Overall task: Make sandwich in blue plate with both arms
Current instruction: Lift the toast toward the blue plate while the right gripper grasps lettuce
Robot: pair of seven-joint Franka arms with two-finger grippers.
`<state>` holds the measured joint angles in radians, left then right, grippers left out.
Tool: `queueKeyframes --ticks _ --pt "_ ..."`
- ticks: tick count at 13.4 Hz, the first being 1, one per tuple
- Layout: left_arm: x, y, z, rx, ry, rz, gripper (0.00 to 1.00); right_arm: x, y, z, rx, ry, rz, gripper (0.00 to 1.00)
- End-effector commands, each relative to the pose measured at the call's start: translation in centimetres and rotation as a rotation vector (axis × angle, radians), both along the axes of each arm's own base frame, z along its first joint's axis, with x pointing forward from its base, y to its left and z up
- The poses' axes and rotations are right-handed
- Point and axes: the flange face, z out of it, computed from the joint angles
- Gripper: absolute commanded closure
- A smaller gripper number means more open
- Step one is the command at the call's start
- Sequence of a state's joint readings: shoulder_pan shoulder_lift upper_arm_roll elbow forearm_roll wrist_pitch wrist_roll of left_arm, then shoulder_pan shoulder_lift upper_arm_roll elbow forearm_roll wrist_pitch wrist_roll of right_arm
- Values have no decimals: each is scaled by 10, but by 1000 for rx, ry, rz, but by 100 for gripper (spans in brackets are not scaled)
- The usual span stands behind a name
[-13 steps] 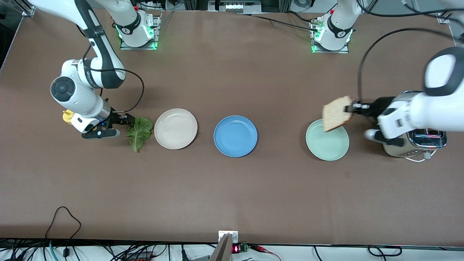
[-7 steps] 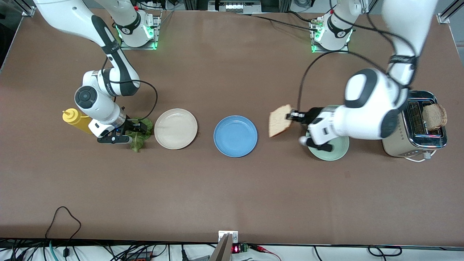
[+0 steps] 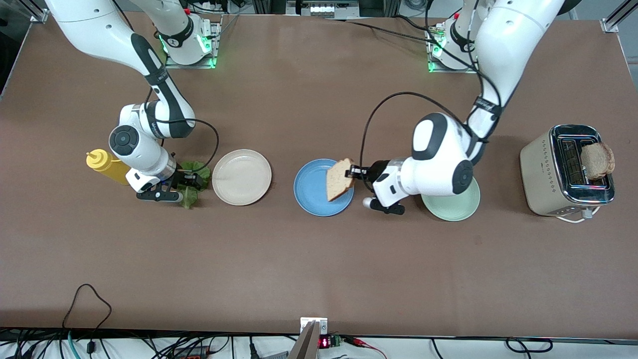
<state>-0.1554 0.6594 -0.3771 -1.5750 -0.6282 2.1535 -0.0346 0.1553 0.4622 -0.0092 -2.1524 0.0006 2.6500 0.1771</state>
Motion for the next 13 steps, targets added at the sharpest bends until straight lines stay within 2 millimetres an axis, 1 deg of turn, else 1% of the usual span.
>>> queueKeyframes --ticks 1,2,3,4,5,6,7,8,9,10,11,12,13 --pt "-3 -21 -15 -27 5 39 99 5 1 0 6 -11 -12 77" --pt "-7 -34 -20 -29 -5 40 99 7 3 2 6 -14 -6 87" --pt "-8 -38 -24 -31 -6 44 99 10 2 5 6 -17 -6 95" --pt "-8 -37 -35 -29 0 48 99 10 1 8 7 -21 -6 98" --pt "-10 -39 -43 -37 13 52 99 11 0 12 6 -18 -6 100" --pt "-13 -43 -52 -46 38 59 99 15 1 22 5 -12 -4 100" --pt "-18 -52 -54 -59 40 66 99 19 1 36 4 11 -11 100" --pt "-18 -54 -55 -60 32 80 99 24 2 50 5 36 -19 100" --pt "-19 -54 -63 -58 40 81 99 27 4 66 2 68 -44 100" --pt "-19 -53 -68 -56 47 84 99 25 5 77 -3 96 -73 100" --pt "-19 -51 -74 -52 51 83 94 21 7 85 -7 119 -86 99" --pt "-17 -47 -78 -48 54 88 78 20 10 94 -6 125 -93 99" --pt "-13 -40 -82 -40 51 92 43 20 12 97 -9 136 -123 98"
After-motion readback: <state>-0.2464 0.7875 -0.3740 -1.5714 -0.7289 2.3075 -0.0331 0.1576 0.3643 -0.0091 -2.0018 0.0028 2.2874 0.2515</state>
